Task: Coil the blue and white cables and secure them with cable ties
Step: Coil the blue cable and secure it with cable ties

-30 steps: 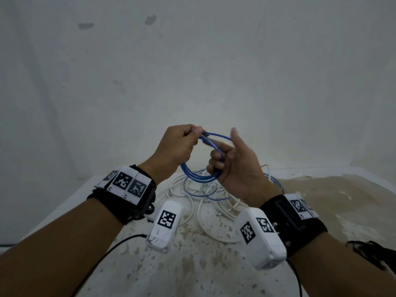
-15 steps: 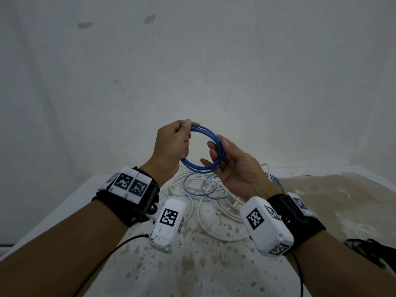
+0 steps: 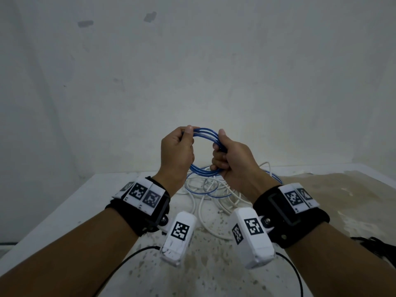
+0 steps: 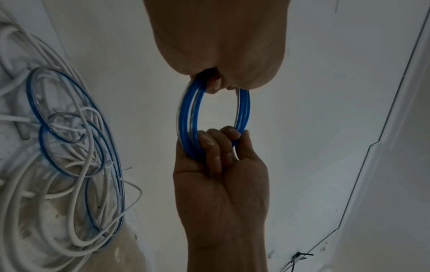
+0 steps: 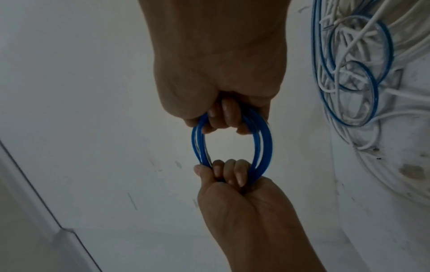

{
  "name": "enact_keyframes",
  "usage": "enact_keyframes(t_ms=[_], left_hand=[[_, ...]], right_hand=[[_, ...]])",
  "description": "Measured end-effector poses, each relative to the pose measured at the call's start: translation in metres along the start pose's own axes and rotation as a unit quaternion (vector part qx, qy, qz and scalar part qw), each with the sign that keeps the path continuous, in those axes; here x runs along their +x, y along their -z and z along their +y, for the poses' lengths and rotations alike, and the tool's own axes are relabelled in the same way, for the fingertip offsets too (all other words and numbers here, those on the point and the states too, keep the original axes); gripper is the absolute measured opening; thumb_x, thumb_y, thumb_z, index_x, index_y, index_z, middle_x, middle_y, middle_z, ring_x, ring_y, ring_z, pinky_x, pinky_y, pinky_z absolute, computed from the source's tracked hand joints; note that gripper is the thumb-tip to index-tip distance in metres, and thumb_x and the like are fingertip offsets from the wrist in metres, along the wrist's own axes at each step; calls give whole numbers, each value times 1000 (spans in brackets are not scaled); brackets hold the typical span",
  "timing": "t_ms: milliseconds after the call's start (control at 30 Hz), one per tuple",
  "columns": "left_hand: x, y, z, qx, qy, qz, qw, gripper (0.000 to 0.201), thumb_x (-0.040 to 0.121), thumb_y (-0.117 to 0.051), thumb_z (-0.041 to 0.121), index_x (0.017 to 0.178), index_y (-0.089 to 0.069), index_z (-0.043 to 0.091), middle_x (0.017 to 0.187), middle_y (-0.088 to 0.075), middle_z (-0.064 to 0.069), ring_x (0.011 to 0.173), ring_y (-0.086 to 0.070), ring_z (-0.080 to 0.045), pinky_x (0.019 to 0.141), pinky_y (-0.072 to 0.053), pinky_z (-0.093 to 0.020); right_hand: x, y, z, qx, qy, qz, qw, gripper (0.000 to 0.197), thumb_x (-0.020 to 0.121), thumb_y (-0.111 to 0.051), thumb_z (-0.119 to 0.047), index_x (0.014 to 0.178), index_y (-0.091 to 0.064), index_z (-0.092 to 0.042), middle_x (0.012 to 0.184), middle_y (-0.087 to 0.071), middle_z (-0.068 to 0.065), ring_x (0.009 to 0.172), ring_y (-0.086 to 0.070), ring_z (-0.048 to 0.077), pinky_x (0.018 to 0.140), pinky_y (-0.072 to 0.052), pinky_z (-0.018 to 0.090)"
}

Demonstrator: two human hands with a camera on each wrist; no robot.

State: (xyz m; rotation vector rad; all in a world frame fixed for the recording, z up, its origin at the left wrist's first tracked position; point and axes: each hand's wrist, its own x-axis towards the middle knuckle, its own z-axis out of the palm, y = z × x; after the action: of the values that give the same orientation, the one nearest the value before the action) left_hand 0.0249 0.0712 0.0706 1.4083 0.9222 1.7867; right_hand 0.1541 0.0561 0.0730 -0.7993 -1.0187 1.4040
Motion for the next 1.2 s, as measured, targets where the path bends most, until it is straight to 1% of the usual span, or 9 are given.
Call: enact_keyframes(t_ms=[233,367,533,667,767,867,967,1067,1200], left_hand=[[-3,-2,-7,-17,-1,35,999,30,104,-45,21,88,-69,12,50,-33,8,43,-23,-10,42,-20,-24],[-7,-4,-8,-24,24,20,999,27,103,-46,20,91,-68,11,52,-34,5,41,-25,-9,41,-23,-22],[2,9,10,30,146,-137,979,22,102,-47,15,85,-57,4,70,-52,-7,43,-41,-11,45,-44,-25],[8,21,24,175,118,-286,935,16,101,-50,15,97,-56,2,78,-63,-8,53,-53,-14,62,-57,-37],[11,28,32,271,79,-350,893,15,100,-53,16,99,-55,2,76,-67,-6,65,-66,-21,73,-55,-44],[11,31,34,299,95,-392,865,16,101,-52,18,100,-54,2,73,-66,-5,72,-70,-25,79,-53,-48],[5,27,29,328,85,-401,851,21,102,-49,23,101,-54,3,72,-65,-3,74,-71,-22,78,-53,-42],[-1,19,19,284,70,-366,884,17,102,-48,20,100,-55,5,71,-59,-3,65,-63,-16,75,-54,-34],[-8,1,5,212,88,-247,942,16,102,-48,17,97,-56,4,67,-48,-2,47,-41,-8,51,-43,-25]], right_hand=[[1,11,1,-13,-26,-72,997,36,104,-43,-31,80,-57,-9,53,-33,-4,45,-29,13,54,-42,30],[2,12,2,-15,-15,-53,998,37,104,-42,-30,76,-53,-11,48,-25,-6,39,-23,10,52,-35,29],[2,24,1,-61,-11,-39,997,37,104,-44,-31,73,-51,-12,47,-23,-7,40,-19,11,45,-29,25],[1,29,0,-141,-7,-67,988,35,104,-46,-29,75,-52,-10,49,-24,-6,41,-19,11,47,-27,26],[1,31,-2,-175,-15,-87,981,34,103,-48,-28,76,-54,-8,48,-24,-6,40,-20,10,48,-25,27],[-1,34,-1,-208,-30,-105,972,34,102,-49,-27,75,-54,-8,47,-25,-6,41,-20,11,47,-26,26],[-2,34,1,-222,-39,-111,968,34,102,-49,-26,75,-55,-7,47,-25,-7,42,-19,10,45,-24,25],[-2,35,2,-193,-42,-86,977,34,102,-48,-27,75,-55,-8,49,-23,-5,42,-19,10,45,-24,25],[-3,36,5,-111,-67,-27,991,36,103,-45,-28,74,-56,-8,50,-22,-5,40,-18,10,46,-23,25]])
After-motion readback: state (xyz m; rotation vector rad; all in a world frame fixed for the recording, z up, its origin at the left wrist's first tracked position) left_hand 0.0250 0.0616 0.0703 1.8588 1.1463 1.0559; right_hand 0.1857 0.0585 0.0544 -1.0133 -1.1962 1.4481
